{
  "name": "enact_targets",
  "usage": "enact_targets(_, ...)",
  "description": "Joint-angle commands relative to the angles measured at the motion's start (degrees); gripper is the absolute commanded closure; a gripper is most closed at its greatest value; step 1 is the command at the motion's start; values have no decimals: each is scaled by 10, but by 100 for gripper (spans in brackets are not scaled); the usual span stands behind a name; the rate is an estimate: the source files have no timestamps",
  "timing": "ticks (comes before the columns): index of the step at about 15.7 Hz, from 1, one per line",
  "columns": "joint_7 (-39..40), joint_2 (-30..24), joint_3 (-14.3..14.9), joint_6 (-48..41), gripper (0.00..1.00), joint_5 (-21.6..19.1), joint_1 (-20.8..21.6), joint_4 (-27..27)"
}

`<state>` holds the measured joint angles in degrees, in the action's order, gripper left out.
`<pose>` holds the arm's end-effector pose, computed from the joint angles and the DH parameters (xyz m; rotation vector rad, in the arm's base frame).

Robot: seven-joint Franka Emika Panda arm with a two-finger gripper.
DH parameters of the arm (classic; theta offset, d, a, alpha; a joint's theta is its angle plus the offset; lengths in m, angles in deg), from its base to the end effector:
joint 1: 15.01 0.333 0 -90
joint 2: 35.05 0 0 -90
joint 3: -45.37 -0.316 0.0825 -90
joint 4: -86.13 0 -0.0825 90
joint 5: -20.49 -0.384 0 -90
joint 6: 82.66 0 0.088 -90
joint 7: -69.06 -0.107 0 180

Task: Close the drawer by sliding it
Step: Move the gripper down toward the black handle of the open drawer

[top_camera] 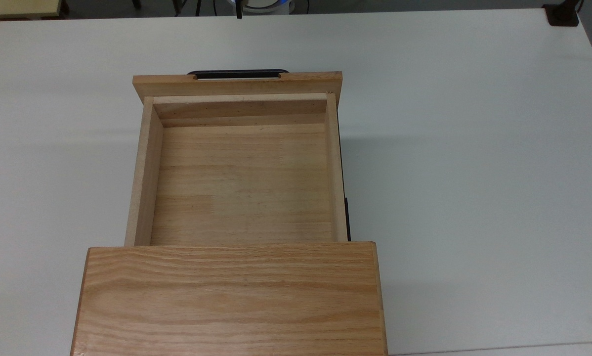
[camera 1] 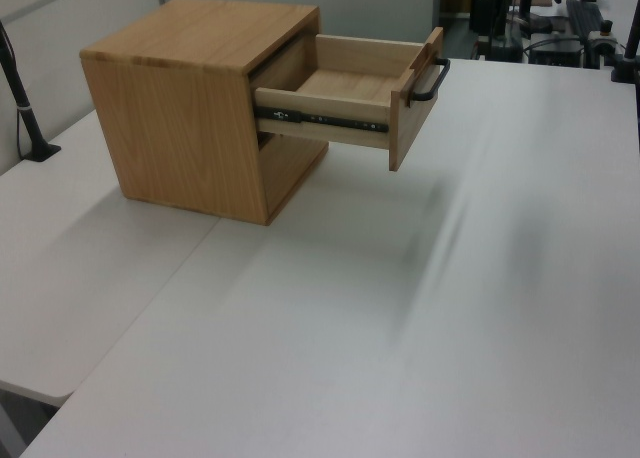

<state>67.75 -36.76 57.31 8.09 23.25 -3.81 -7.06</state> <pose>0.5457 -0.0138 0.6155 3.0990 -0.0538 -0.0204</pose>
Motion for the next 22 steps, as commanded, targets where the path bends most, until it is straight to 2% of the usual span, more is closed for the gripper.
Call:
enact_targets(1, 11, 6, -2, -14, 0, 8, -15, 15)
enact_targets(7, 10, 8, -2, -22, 2, 7, -13, 15)
enact_targets(9, 10, 8, -2, -24, 18, 7, -9, 14)
enact_targets(12, 11, 13, -3, -23, 57, 5, -9, 14)
enact_targets(14, 10, 19, -3, -22, 76, 0, -9, 14)
enact_targets(17, 10, 31, -6, -16, 87, -3, -5, 14)
enact_targets(22, 11, 49, -13, 6, 94, -55, -4, 26)
